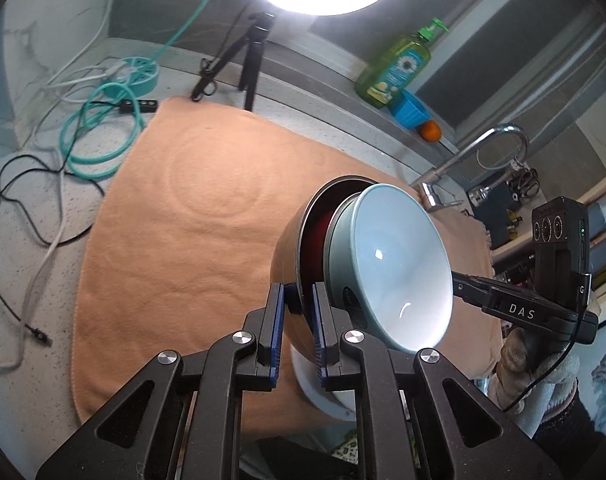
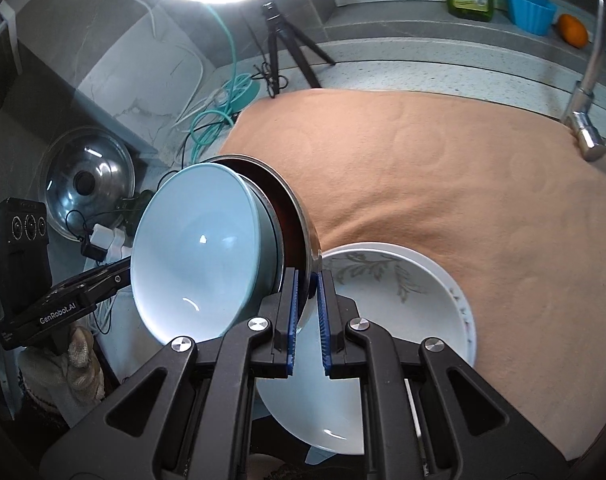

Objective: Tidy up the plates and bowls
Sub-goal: 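Lift the nested bowls with both tools and carry them over the plate stack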

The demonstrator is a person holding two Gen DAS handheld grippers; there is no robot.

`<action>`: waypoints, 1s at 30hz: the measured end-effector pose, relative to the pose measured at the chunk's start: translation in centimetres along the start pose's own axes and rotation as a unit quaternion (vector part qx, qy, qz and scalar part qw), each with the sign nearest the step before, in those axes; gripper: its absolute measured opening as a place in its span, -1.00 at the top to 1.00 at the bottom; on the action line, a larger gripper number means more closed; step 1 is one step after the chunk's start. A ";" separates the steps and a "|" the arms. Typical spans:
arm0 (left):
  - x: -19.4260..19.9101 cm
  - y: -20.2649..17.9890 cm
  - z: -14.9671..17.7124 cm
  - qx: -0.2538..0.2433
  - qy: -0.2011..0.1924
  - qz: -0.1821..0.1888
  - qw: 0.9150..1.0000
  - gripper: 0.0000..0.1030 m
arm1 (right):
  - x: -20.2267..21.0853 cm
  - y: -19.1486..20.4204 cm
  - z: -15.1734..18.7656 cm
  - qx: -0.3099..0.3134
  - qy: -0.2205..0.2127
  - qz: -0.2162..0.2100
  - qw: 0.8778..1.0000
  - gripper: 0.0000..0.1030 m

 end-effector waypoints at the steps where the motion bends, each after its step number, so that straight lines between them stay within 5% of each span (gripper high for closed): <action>1: -0.2 -0.4 0.0 -0.004 0.003 0.002 1.000 0.77 | 0.3 -0.5 0.2 -0.005 -0.002 0.002 1.000 0.81; 16: -4.0 -5.6 1.3 -0.052 0.051 0.023 0.997 0.77 | 3.0 -6.4 4.3 -0.062 -0.010 0.026 0.998 0.81; 30: -5.4 -6.1 2.6 -0.056 0.081 0.021 0.995 0.77 | 2.1 -8.1 7.0 -0.082 0.003 0.028 0.996 0.81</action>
Point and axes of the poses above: each gripper's, at about its wrist camera, not at the fingertips, and x roughly against the way its jaws point, y to its left, z to its underside, the point moved 8 cm from there along -x, roughly the way its jaws point, and after that the axes turned 11 degrees about y, right-handed, at the moved point
